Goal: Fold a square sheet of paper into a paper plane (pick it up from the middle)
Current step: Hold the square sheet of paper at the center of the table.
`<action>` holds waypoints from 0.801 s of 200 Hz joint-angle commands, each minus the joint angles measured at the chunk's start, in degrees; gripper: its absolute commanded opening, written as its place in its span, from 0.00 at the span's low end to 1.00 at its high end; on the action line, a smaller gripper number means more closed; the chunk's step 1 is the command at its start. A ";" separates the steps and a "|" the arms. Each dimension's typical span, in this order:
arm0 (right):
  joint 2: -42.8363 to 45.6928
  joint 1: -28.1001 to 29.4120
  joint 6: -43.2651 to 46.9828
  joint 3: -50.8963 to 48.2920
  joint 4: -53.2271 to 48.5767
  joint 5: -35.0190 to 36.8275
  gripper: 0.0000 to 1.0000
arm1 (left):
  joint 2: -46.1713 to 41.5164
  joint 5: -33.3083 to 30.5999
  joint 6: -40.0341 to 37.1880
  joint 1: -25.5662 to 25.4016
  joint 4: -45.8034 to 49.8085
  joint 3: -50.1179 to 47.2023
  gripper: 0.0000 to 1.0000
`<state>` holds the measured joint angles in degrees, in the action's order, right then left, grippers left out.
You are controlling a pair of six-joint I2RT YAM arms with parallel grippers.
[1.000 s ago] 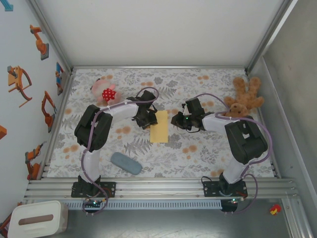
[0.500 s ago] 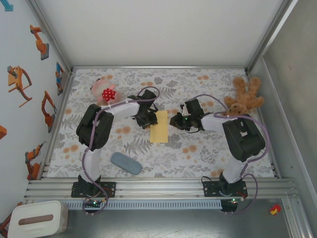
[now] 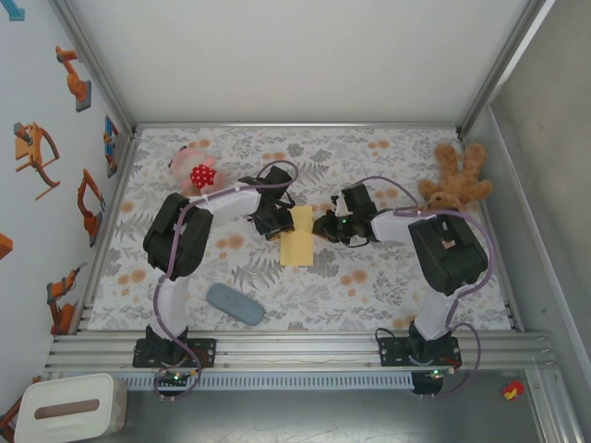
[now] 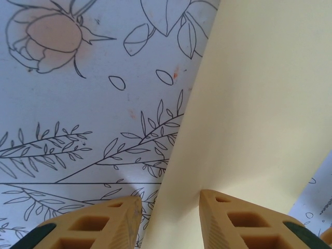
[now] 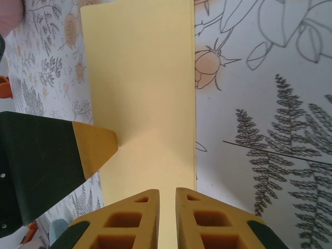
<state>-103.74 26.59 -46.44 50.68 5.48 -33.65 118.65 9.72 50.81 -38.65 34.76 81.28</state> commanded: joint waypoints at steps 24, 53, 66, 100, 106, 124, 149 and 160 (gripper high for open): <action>-2.63 1.44 0.39 3.74 1.43 -1.80 0.14 | 12.50 2.57 -0.45 -2.41 -6.45 -4.57 0.37; -4.98 1.93 -0.39 5.46 1.62 -2.49 0.11 | 12.69 2.59 -0.45 -2.45 -6.46 -4.55 0.36; -5.92 1.98 -1.00 5.78 1.91 -2.82 0.09 | 12.66 2.67 -0.53 -2.47 -6.42 -4.69 0.37; -7.62 2.02 -0.97 5.59 -0.17 -1.23 0.05 | 12.66 2.53 -0.63 -2.45 -6.55 -4.82 0.37; -7.85 2.00 -0.79 5.42 -0.73 -0.88 0.04 | 12.66 2.59 -0.63 -2.39 -6.54 -4.90 0.37; -8.47 1.98 -0.01 5.13 -3.82 1.24 0.02 | 12.41 2.57 -0.62 -2.45 -6.64 -5.15 0.36; -9.65 2.01 1.62 5.21 -9.63 4.69 0.00 | 11.19 2.17 -0.79 -2.43 -6.64 -5.51 0.36; -10.18 1.98 2.26 5.14 -11.60 6.10 0.00 | 10.15 2.31 -1.13 -2.26 -6.06 -5.12 0.36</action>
<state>-110.89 28.38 -46.54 56.14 4.05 -33.91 118.74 9.80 50.78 -38.65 34.89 81.32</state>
